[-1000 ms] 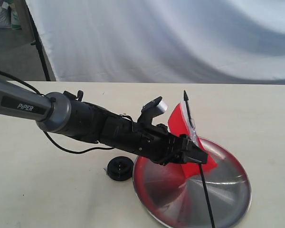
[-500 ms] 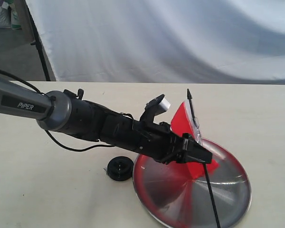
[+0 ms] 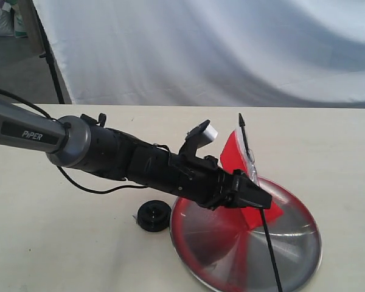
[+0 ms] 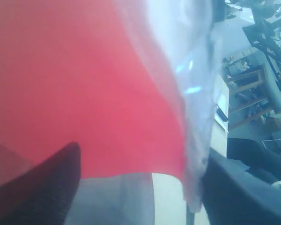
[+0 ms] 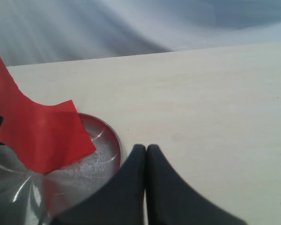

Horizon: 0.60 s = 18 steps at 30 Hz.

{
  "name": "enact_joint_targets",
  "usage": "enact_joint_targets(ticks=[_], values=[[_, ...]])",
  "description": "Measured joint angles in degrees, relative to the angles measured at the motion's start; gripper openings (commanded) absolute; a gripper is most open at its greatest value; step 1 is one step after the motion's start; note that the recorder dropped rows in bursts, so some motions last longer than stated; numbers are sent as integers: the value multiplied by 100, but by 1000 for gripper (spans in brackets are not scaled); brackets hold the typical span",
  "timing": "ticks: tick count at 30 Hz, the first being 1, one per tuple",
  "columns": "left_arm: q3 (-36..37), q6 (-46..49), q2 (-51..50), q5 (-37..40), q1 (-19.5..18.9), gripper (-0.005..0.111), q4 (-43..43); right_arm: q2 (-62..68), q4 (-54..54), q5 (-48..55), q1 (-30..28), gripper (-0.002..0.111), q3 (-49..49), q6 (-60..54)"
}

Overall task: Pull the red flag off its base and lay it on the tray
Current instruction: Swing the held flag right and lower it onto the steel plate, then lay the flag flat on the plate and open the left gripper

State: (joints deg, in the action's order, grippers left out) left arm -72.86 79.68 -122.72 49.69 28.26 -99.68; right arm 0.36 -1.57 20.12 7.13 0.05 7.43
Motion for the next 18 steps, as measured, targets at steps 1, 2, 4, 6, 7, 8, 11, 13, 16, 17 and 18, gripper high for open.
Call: enact_joint_targets(ticks=[1, 2, 4, 6, 7, 8, 11, 13, 16, 17, 18], values=[[0, 0, 0, 54, 0, 75, 0, 0, 0, 0, 0, 0, 0, 0], [0, -11, -5, 105, 0, 77, 0, 0, 0, 0, 0, 0, 0, 0], [0, -20, -5, 242, 0, 77, 0, 0, 0, 0, 0, 0, 0, 0], [0, -20, -5, 317, 0, 77, 0, 0, 0, 0, 0, 0, 0, 0], [0, -33, -5, 345, 0, 77, 0, 0, 0, 0, 0, 0, 0, 0], [0, -33, -5, 375, 0, 77, 0, 0, 0, 0, 0, 0, 0, 0], [0, -33, -5, 536, 0, 77, 0, 0, 0, 0, 0, 0, 0, 0], [0, -33, -5, 657, 0, 77, 0, 0, 0, 0, 0, 0, 0, 0], [0, -48, -5, 863, 0, 77, 0, 0, 0, 0, 0, 0, 0, 0], [0, -35, -5, 974, 0, 77, 0, 0, 0, 0, 0, 0, 0, 0], [0, -7, -5, 1089, 0, 77, 0, 0, 0, 0, 0, 0, 0, 0]])
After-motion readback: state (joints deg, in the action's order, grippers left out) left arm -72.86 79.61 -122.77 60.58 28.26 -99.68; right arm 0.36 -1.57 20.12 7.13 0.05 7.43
